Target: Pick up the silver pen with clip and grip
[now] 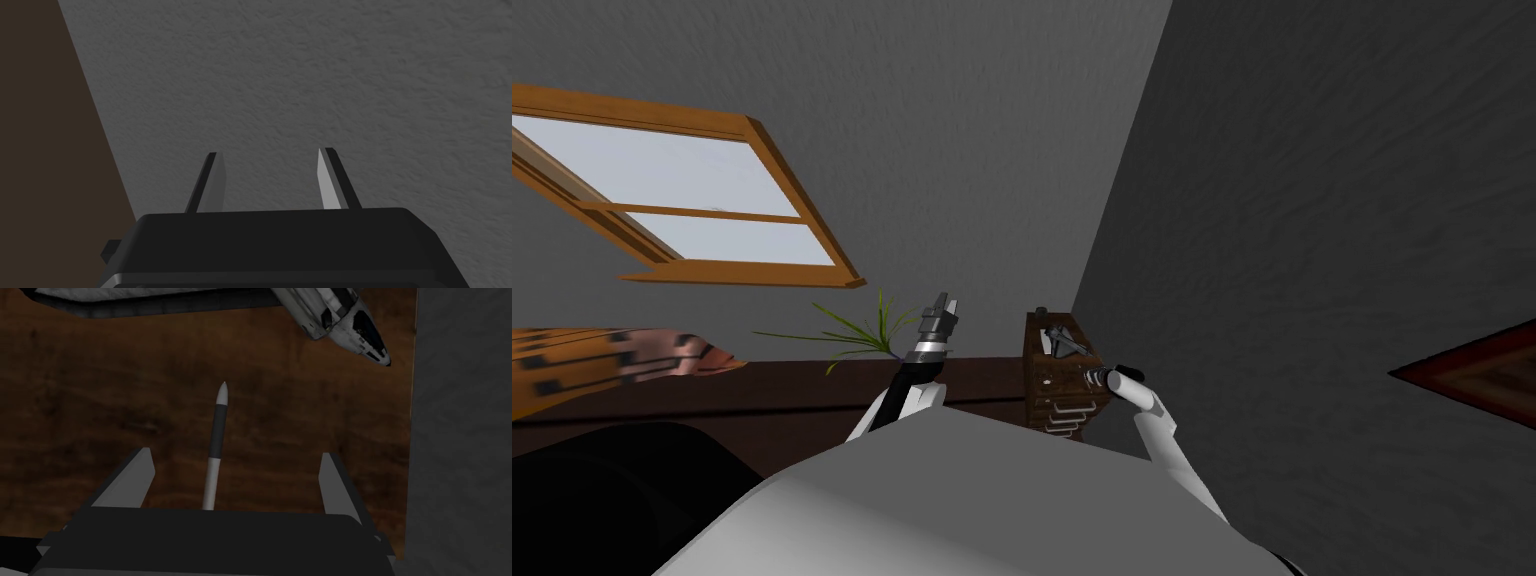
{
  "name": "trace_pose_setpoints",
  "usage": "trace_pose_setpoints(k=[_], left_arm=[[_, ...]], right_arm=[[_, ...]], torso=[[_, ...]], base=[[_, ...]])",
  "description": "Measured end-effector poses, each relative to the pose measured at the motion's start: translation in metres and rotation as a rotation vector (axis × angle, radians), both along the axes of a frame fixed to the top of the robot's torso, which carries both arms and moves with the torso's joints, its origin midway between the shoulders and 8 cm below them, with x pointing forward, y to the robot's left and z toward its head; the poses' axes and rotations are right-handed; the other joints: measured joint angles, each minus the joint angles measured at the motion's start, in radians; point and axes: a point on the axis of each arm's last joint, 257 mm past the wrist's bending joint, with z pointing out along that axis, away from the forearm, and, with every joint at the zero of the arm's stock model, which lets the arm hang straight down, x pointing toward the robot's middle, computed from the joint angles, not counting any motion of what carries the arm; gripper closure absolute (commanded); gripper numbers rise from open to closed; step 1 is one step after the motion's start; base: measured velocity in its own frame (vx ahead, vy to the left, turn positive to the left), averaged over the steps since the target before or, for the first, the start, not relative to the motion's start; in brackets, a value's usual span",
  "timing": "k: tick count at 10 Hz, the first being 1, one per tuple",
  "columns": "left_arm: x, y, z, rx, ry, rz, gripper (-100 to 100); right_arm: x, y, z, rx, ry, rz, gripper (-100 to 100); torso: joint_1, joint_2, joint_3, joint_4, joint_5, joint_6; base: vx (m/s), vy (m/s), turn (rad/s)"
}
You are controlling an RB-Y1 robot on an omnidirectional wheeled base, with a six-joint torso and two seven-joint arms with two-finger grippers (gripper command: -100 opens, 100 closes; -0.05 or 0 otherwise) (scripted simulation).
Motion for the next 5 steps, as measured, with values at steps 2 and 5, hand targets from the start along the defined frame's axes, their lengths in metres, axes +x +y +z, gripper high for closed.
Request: trace_pose_setpoints(k=[2,5], left_arm=[[0.0,0.0,0.0,0.0,0.0,0.0,0],[0.0,0.0,0.0,0.0,0.0,0.0,0]], right_arm=[[-0.013,0.003,-0.015,0.072,0.076,-0.039,-100],[-0.028,0.007,-0.027,0.147,0.155,-0.083,-100]], torso=[[0.0,0.0,0.0,0.0,0.0,0.0],[0.0,0.001,0.0,0.0,0.0,0.0]], base=[[-0.002,-0.007,0.019],[0.0,-0.001,0.003]])
